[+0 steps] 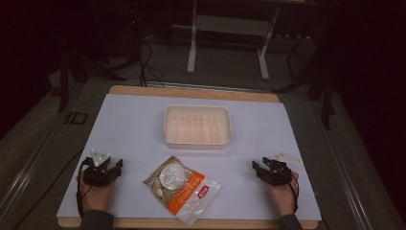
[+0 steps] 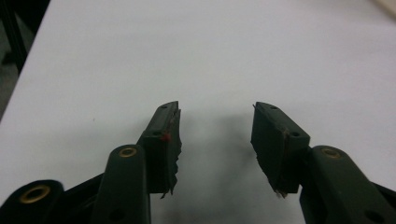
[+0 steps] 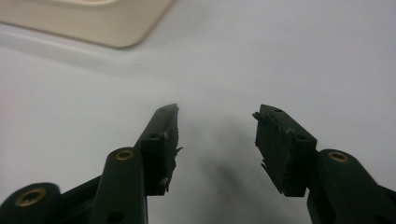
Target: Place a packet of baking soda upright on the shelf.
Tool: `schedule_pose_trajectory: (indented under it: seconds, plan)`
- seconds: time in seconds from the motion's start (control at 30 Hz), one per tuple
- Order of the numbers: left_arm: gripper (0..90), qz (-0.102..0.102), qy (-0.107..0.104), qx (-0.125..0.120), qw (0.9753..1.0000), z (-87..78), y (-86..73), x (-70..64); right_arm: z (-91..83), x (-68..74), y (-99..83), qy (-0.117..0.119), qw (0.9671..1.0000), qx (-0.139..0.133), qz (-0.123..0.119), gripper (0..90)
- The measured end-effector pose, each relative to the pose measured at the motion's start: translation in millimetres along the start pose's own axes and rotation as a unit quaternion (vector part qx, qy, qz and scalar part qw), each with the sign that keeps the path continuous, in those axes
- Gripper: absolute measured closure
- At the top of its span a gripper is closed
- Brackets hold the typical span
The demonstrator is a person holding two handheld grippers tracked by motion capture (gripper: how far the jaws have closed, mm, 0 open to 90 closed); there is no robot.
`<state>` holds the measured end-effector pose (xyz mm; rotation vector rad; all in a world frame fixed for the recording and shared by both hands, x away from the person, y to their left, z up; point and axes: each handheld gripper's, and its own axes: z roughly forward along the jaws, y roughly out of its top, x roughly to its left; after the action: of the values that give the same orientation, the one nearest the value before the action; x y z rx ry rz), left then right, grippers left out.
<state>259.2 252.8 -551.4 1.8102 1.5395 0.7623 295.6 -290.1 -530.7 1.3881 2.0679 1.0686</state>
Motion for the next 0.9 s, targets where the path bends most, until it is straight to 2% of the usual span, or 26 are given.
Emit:
schedule_pose_trajectory:
  seconds: [0.07, 0.1, 0.23, 0.3, 0.33, 0.4, 0.5, 0.57, 0.67, 0.87, 0.9]
  plan:
    - [53.0, -0.002, -0.005, -0.004, 1.0000, -0.7, -0.4, 1.4, -5.0, 5.4, -1.9, 0.022, 0.9997, 0.004, 0.006, 48.9]
    - [53.2, -0.002, -0.005, -0.004, 1.0000, -0.7, -0.4, 1.4, -5.0, 5.4, -1.9, 0.022, 0.9997, 0.004, 0.006, 48.9]
    - [52.8, -0.005, -0.008, -0.010, 0.9999, -1.6, -1.1, 1.7, -14.7, 21.9, -10.5, 0.076, 0.9969, 0.015, 0.011, 45.2]
    - [52.4, 0.000, -0.007, -0.011, 0.9999, -1.8, -1.1, 0.7, -16.1, 25.7, -12.2, 0.084, 0.9962, 0.016, 0.012, 44.2]
    - [52.5, 0.009, -0.008, -0.009, 0.9999, -1.9, -0.9, -0.4, -18.6, 35.6, -15.1, 0.103, 0.9943, 0.018, 0.016, 41.4]
    - [52.7, 0.013, -0.009, -0.010, 0.9998, -1.6, -1.0, -1.5, -19.0, 44.0, -16.6, 0.120, 0.9925, 0.019, 0.014, 39.4]
    - [52.7, 0.016, -0.009, -0.009, 0.9998, -1.6, -1.0, -2.0, -18.6, 60.3, -17.7, 0.138, 0.9902, 0.023, -0.002, 37.3]
    - [52.7, 0.019, -0.009, -0.008, 0.9997, -1.5, -0.9, -2.3, -17.5, 68.8, -18.5, 0.156, 0.9873, 0.030, 0.000, 37.2]
    - [52.7, 0.028, -0.006, -0.004, 0.9996, -0.6, -0.7, -4.0, -14.7, 78.8, -21.4, 0.182, 0.9826, 0.037, 0.005, 35.9]
    - [52.6, 0.033, -0.005, -0.001, 0.9995, 0.1, -0.4, -5.3, -10.1, 94.3, -26.6, 0.214, 0.9757, 0.049, 0.006, 34.2]
    - [52.5, 0.033, -0.005, -0.001, 0.9995, 0.1, -0.4, -5.3, -10.1, 94.3, -26.6, 0.214, 0.9757, 0.049, 0.006, 34.2]
